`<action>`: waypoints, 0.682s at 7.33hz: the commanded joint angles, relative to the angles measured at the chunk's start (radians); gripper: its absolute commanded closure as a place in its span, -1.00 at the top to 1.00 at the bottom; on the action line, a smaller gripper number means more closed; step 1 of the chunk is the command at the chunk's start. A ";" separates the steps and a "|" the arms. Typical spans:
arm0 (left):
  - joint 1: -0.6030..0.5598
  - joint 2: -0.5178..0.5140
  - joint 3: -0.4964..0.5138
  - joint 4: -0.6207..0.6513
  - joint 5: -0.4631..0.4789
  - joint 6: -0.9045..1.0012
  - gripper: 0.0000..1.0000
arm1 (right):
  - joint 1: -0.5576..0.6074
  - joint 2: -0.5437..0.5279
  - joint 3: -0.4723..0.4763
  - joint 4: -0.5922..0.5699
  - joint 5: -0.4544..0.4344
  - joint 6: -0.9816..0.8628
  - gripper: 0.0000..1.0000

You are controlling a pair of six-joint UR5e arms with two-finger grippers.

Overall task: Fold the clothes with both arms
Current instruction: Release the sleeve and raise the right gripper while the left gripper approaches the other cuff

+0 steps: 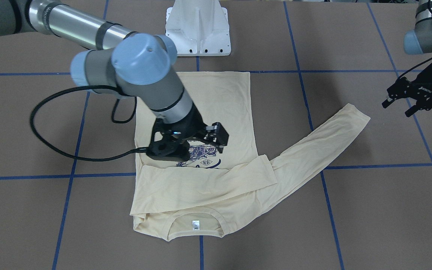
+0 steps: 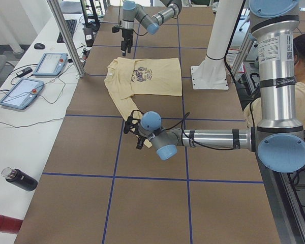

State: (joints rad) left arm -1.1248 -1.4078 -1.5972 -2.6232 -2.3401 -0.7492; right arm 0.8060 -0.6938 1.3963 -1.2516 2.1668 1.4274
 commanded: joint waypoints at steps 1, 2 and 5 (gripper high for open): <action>0.078 0.039 0.003 -0.054 0.063 -0.088 0.98 | 0.056 -0.187 0.148 -0.003 0.048 -0.007 0.99; 0.127 0.038 0.005 -0.054 0.080 -0.093 0.94 | 0.071 -0.232 0.171 -0.003 0.047 -0.016 0.99; 0.149 -0.017 0.089 -0.055 0.081 -0.087 0.55 | 0.075 -0.274 0.182 0.004 0.030 -0.041 0.99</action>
State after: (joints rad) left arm -0.9831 -1.3920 -1.5483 -2.6778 -2.2610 -0.8383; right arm 0.8801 -0.9505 1.5713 -1.2509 2.2037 1.3917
